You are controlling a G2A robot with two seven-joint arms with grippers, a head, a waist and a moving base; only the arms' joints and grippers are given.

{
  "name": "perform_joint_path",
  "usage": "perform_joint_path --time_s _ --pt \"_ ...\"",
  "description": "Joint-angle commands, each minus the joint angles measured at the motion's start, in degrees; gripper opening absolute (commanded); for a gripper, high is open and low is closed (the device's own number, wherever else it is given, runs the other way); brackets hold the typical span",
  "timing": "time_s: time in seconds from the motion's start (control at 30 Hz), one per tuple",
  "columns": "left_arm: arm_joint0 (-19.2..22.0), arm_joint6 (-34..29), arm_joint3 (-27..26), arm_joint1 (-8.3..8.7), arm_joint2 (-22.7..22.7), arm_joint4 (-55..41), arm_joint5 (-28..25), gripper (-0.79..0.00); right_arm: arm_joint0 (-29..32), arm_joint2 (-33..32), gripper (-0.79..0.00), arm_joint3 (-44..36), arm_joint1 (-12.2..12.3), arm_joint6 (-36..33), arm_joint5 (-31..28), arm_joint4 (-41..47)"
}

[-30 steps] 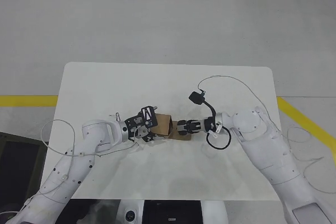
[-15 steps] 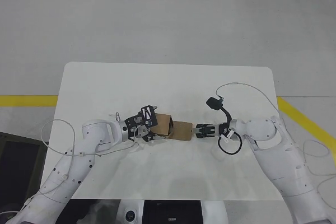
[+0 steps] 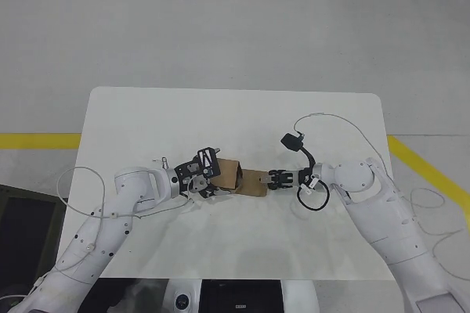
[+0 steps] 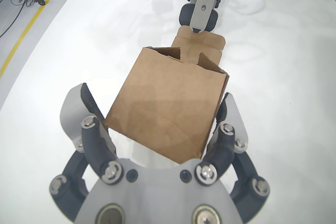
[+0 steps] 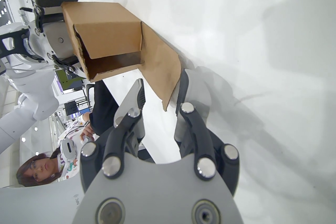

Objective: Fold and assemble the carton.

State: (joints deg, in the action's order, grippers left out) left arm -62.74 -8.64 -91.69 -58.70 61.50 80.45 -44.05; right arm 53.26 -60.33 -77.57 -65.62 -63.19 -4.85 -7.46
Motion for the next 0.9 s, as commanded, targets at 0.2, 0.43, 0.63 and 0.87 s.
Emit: perform_joint_path --time_s 0.2,0.43,0.63,0.87 --pt "0.0 0.0 -0.1 -0.01 0.3 -0.4 0.0 0.000 -1.2 2.1 -0.514 0.4 -0.7 0.3 -2.0 3.6" --pt "-0.2 0.0 -0.2 -0.04 0.4 -0.3 0.2 0.000 -1.2 3.1 -0.499 -0.5 -1.1 0.1 -4.0 7.6" --pt "-0.2 -0.1 -0.1 -0.05 0.5 -0.2 0.1 0.000 -1.7 3.4 -0.465 -1.7 -1.3 0.8 -5.0 8.7" --pt "-0.2 -0.1 0.0 -0.08 0.4 0.0 0.0 0.000 -1.6 2.7 -0.416 -1.6 -1.1 1.6 -5.6 9.5"
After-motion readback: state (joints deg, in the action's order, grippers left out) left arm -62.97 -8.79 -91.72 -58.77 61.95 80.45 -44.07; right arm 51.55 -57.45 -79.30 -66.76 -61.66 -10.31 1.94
